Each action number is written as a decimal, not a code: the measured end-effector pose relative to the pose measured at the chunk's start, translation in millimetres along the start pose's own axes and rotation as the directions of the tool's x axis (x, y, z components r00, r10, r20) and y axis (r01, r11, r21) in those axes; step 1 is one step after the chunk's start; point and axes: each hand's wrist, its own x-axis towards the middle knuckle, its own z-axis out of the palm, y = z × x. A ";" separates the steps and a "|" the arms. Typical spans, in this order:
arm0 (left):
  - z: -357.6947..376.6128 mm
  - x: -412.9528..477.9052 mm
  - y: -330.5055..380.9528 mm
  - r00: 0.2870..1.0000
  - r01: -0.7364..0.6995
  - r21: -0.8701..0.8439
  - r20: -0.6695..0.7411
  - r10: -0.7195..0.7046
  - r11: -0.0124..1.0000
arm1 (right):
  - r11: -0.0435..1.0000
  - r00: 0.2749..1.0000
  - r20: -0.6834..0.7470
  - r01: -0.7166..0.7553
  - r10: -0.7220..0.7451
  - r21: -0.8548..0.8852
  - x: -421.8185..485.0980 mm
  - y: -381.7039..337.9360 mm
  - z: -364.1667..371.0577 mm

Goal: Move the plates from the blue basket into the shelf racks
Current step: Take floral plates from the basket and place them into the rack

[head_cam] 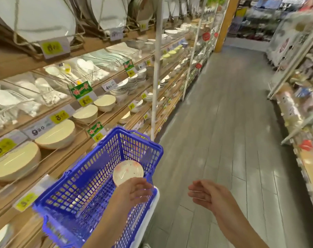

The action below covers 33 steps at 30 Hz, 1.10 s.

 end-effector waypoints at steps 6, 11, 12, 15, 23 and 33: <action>2.1 69.2 43.1 0.996 -0.049 0.005 -0.070 0.049 0.999 | 0.992 0.992 0.120 -0.018 0.033 -0.123 91.1 -25.8 45.6; -17.3 101.9 57.6 0.986 -0.095 -0.020 -0.138 0.091 0.995 | 0.975 0.960 0.260 -0.045 0.102 -0.217 160.2 -27.4 87.1; -21.3 108.8 59.2 0.983 -0.095 -0.021 -0.162 0.091 0.995 | 0.969 0.951 0.284 -0.052 0.121 -0.240 174.4 -26.5 96.5; -35.7 130.9 60.4 0.960 -0.066 -0.060 -0.277 0.047 0.996 | 0.937 0.920 0.343 -0.064 0.188 -0.343 216.9 -21.2 129.0; -81.2 201.8 35.7 0.789 0.028 -0.255 -0.589 -0.178 0.967 | 0.722 0.777 0.445 -0.018 0.446 -0.691 325.9 29.0 224.1; -97.1 285.3 -75.5 0.465 0.185 -0.514 -0.705 -0.535 0.838 | 0.108 0.602 0.621 0.669 0.502 -0.735 409.0 107.4 301.1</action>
